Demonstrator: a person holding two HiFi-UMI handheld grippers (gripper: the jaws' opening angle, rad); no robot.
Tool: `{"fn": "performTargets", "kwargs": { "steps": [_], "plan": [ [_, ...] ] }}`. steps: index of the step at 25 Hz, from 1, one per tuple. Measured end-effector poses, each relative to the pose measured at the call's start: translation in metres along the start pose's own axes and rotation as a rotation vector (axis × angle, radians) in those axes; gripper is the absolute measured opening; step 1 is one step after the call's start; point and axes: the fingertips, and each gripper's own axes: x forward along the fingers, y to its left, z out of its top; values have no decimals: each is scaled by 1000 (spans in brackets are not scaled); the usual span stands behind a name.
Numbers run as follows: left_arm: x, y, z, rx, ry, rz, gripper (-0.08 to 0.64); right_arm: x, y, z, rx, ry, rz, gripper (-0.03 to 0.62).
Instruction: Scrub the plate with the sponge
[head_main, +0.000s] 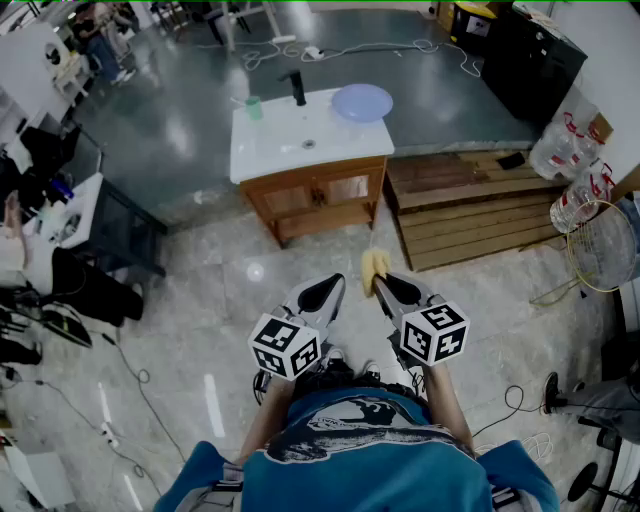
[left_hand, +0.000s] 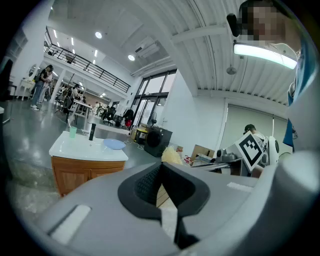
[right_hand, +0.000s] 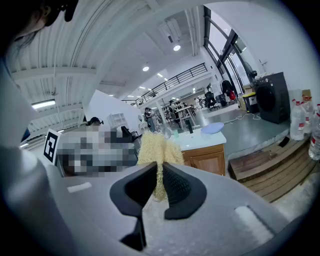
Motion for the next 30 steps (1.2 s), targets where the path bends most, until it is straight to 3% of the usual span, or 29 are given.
{"fn": "performTargets", "kwargs": {
  "steps": [16, 30],
  "plan": [
    [-20, 42, 6, -1, 3, -10, 11, 41, 26, 3, 25, -17, 6, 34],
    [-30, 69, -1, -47, 17, -67, 11, 56, 34, -14, 69, 2, -61, 34]
  ]
}}
